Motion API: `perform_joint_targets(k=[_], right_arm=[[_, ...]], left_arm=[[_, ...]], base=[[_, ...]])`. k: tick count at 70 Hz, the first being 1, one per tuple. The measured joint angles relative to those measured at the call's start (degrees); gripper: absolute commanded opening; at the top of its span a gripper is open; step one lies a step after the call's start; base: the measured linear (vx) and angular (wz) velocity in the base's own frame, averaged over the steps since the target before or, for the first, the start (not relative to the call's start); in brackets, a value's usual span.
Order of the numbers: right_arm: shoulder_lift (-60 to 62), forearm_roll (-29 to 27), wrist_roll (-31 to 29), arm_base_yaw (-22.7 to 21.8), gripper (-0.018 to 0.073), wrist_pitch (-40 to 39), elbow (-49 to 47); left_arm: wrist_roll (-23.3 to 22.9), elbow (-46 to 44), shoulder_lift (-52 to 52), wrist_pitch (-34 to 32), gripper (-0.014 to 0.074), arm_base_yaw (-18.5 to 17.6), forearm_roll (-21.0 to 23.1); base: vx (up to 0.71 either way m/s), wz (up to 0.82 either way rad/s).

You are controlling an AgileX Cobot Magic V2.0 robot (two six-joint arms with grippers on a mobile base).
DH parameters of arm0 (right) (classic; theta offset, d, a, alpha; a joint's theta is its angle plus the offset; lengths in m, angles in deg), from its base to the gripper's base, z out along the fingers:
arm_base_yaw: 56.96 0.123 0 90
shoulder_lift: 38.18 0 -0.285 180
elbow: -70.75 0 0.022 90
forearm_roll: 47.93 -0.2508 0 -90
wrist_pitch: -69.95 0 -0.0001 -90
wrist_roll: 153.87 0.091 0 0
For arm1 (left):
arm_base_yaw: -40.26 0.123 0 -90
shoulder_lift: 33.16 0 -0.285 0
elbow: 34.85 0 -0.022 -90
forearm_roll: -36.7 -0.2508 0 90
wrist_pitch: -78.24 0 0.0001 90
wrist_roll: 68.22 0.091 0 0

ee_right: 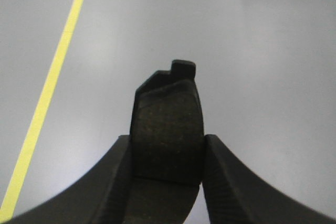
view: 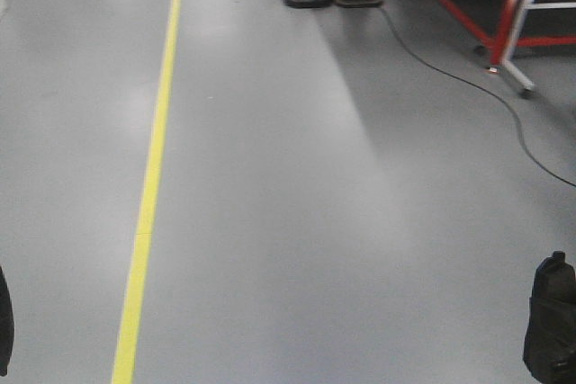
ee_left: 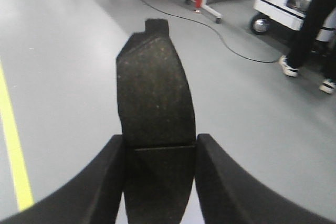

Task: Move and align brake pads A on conveyor
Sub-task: 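Drive along the yellow floor line toward the cones carrying both pads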

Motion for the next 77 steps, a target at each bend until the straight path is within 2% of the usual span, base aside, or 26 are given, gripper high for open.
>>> perform_joint_targets(k=[33,77], right_arm=[[0.0,0.0,0.0,0.0,0.0125,0.0,0.0],[0.0,0.0,0.0,0.0,0.0125,1.1,0.0]], left_arm=[[0.0,0.0,0.0,0.0,0.0157,0.0,0.0],[0.0,0.0,0.0,0.0,0.0157,0.0,0.0]], base=[[0.17,0.34],[0.35,-0.02]])
